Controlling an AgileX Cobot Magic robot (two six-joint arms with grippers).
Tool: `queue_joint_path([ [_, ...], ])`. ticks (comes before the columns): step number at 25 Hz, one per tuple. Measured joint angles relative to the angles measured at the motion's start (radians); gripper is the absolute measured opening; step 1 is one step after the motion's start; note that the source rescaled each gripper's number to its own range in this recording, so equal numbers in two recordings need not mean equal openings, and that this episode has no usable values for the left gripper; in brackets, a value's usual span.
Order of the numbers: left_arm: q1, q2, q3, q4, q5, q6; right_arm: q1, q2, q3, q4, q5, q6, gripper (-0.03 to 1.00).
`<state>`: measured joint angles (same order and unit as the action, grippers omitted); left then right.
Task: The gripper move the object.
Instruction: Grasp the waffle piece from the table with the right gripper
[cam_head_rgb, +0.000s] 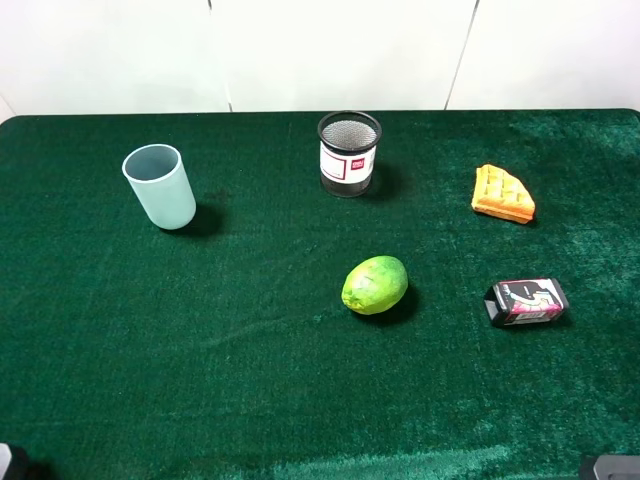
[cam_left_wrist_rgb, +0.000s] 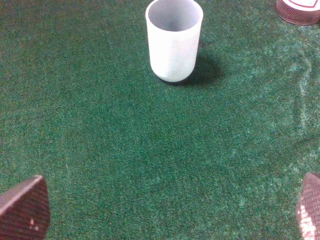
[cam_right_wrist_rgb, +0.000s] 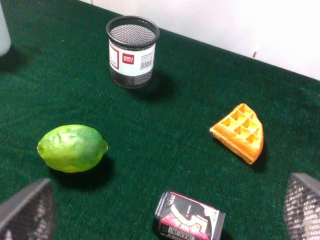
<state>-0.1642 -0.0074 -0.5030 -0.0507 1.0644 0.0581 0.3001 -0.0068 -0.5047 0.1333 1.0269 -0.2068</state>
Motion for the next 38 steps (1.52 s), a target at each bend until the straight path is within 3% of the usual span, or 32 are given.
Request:
queue_joint_path([
  [29,0.0,0.0,0.0,0.0,0.0,0.0,0.0,0.002,0.0,0.002,0.0,0.018,1.0],
  [38,0.0,0.0,0.0,0.0,0.0,0.0,0.0,0.264,-0.068,-0.005,-0.04,0.018,1.0],
])
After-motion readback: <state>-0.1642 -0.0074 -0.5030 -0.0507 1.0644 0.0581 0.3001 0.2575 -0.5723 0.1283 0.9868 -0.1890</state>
